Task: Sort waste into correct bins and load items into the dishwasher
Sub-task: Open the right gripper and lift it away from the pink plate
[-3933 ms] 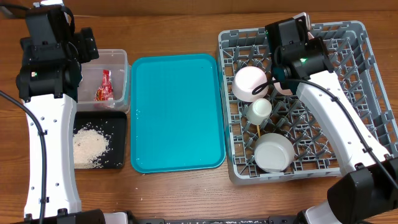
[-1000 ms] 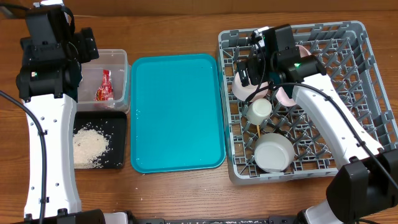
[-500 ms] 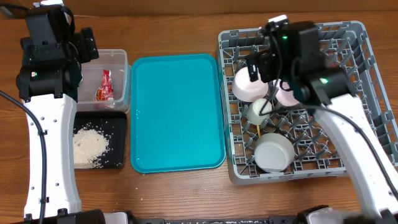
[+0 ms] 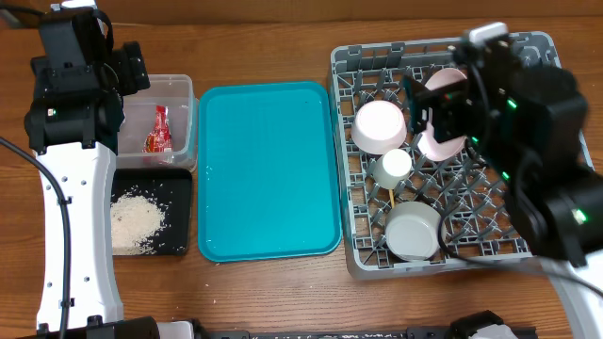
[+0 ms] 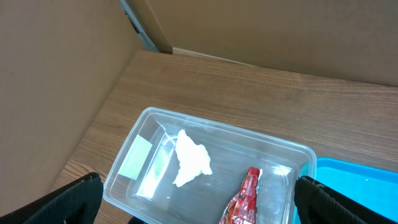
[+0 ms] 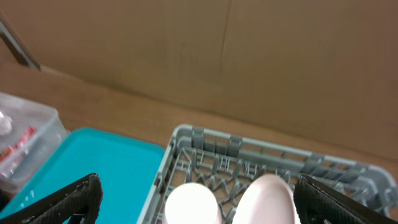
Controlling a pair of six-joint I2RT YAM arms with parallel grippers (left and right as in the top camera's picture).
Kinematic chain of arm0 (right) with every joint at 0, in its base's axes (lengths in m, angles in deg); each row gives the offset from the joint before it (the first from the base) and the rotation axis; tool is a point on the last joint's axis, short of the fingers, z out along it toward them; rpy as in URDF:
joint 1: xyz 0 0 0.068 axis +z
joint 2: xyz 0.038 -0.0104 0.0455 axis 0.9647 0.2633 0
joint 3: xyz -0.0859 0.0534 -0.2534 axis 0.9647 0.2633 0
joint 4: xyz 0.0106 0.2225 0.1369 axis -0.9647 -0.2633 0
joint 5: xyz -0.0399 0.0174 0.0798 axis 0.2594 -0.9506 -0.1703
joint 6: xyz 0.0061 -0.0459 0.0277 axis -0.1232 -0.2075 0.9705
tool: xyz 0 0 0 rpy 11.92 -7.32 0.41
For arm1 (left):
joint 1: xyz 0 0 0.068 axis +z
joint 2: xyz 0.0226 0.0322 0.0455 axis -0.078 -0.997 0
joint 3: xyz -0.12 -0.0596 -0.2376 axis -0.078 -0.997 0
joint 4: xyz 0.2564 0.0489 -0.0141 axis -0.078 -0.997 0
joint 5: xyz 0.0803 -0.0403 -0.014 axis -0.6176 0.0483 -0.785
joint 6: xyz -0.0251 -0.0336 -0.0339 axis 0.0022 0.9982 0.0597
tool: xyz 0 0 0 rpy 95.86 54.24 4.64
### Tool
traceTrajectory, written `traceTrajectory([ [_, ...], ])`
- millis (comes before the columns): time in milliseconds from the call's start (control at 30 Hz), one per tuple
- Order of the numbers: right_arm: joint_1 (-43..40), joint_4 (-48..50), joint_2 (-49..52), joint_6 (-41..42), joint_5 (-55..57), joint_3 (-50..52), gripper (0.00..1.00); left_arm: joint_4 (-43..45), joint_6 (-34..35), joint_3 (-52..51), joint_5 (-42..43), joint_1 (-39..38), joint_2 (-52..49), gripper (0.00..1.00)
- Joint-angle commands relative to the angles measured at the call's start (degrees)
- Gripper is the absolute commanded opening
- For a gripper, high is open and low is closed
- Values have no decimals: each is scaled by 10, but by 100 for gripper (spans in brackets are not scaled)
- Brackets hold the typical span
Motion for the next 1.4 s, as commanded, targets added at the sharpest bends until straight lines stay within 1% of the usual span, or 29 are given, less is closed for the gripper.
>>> traceTrajectory([
  [0,-4,-9,-50,1,-3,-1,100,2,6,8,2,-1,0,100],
  [133,-4,-24,-94,1,-3,-1,100,2,6,8,2,-1,0,100],
  [367,-4,-92,-148,1,-3,-1,100,2,6,8,2,-1,0,100],
  [633,-4,-225,-193,1,-3,-1,100,2,6,8,2,-1,0,100],
  [700,-4,-273,-196,1,-3,0,100,2,6,8,2,-1,0,100],
  [1033,-4,-429,-207,1,-3,1,100,2,6,8,2,-1,0,100],
  [1233,-4,-442,-226,1,-3,14,100,2,6,8,2,-1,0,100],
  [1367,-4,-440,-266,1,-8,72,100,2,6,8,2,-1,0,100],
])
